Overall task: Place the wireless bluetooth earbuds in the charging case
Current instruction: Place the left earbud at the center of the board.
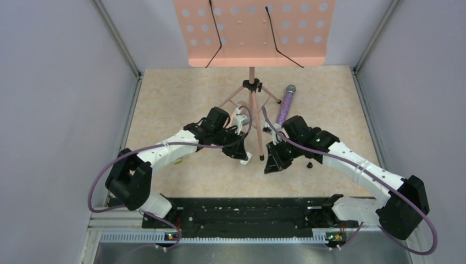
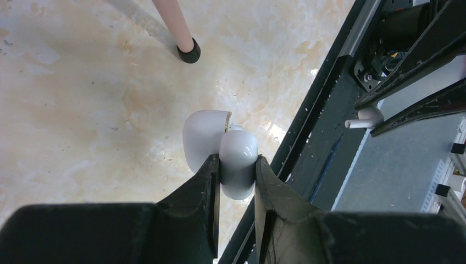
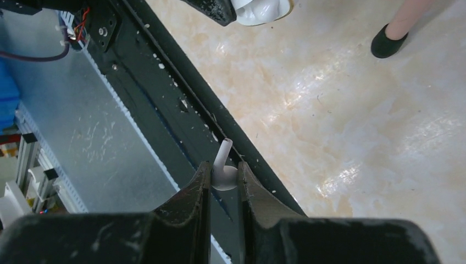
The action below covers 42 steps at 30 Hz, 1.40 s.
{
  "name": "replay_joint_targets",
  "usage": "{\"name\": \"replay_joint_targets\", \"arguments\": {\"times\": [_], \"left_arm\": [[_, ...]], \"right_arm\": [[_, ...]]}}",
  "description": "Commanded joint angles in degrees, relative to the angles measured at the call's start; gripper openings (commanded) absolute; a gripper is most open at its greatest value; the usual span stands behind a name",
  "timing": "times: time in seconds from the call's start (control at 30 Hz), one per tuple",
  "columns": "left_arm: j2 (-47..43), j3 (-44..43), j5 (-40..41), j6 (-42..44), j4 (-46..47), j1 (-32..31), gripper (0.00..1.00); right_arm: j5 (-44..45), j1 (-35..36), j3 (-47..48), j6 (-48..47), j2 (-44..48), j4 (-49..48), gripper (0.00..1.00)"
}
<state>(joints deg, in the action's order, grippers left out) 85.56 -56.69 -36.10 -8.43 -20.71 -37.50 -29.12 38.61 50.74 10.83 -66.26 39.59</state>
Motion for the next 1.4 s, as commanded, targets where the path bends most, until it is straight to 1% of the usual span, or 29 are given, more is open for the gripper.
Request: {"name": "replay_joint_targets", "arguments": {"times": [0.0,0.1,0.17,0.27,0.47,0.63,0.8,1.03,1.27,1.37], "left_arm": [[-2.52,-0.20,0.09,0.30,3.25,-0.01,0.00],[-2.34,-0.46,3.59,-3.15,3.02,-0.08,0.00],[-0.46,-2.98,5.38,-5.21,-1.11,-0.04,0.00],[1.42,-4.71,3.25,-7.53,-3.74,-0.12,0.00],[-0.15,-5.03,3.20,-13.27,-3.64,-0.21,0.00],[-2.16,-3.35,0.76,-16.51,-0.30,-0.21,0.00],[-4.26,-1.86,-0.64,-16.63,1.30,-0.21,0.00],[-3.48,-1.87,-3.16,-15.66,0.38,-0.21,0.00],[-1.19,-5.49,-6.30,-11.65,-6.56,-0.21,0.00],[-0.26,-6.51,-7.31,-11.23,-7.77,-0.25,0.00]], "right_arm": [[-4.14,1.06,3.04,-1.01,-1.20,0.08,0.04],[-4.24,1.16,1.70,1.71,-1.37,-3.91,0.04],[-4.80,1.26,0.95,3.33,-2.09,-6.52,0.04],[-6.73,1.64,0.21,5.40,-3.80,-10.29,0.04],[-9.53,1.82,-0.33,6.66,-6.65,-13.45,0.04],[-10.23,1.86,-0.42,7.52,-7.96,-14.33,0.04],[-8.55,1.85,-0.16,10.39,-9.68,-15.65,0.03],[-7.35,1.89,0.05,13.44,-10.46,-18.00,0.02],[-6.05,2.35,1.81,11.71,-11.13,-15.61,0.02],[-5.36,2.77,2.61,10.60,-11.32,-14.02,0.02]]}}
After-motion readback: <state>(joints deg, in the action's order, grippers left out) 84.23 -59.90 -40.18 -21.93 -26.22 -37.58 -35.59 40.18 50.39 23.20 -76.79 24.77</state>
